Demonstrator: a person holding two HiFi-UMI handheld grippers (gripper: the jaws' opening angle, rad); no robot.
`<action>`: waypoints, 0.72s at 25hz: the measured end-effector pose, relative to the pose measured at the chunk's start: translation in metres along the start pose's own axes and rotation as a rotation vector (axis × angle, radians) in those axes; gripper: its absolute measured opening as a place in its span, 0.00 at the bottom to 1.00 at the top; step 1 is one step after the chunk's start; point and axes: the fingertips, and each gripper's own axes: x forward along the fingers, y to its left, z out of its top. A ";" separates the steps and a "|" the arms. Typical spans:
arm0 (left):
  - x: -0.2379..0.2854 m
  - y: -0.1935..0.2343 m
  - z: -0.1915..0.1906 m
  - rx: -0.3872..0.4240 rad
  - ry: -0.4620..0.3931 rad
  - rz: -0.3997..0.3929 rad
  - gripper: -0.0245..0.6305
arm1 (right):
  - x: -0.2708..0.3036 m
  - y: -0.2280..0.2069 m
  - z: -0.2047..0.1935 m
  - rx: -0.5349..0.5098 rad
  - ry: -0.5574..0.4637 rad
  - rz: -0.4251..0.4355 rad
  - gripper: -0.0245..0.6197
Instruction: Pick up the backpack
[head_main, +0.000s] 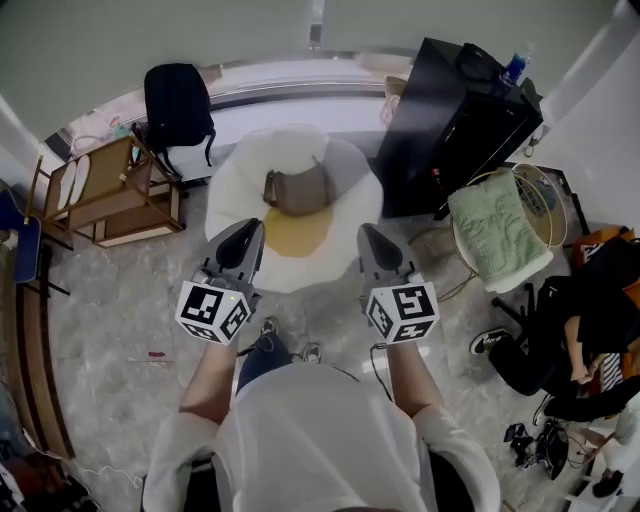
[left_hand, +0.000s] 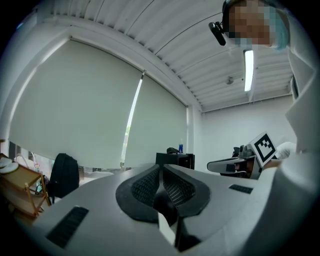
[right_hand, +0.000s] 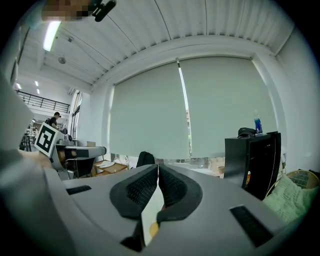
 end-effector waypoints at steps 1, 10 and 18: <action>0.002 0.003 0.001 -0.002 -0.003 -0.006 0.11 | 0.003 0.000 0.000 0.002 0.000 -0.001 0.08; 0.036 0.040 0.007 -0.024 0.008 -0.074 0.11 | 0.043 -0.005 0.013 0.005 0.000 -0.059 0.08; 0.065 0.087 0.011 -0.020 0.034 -0.148 0.11 | 0.087 -0.003 0.022 0.022 -0.014 -0.149 0.08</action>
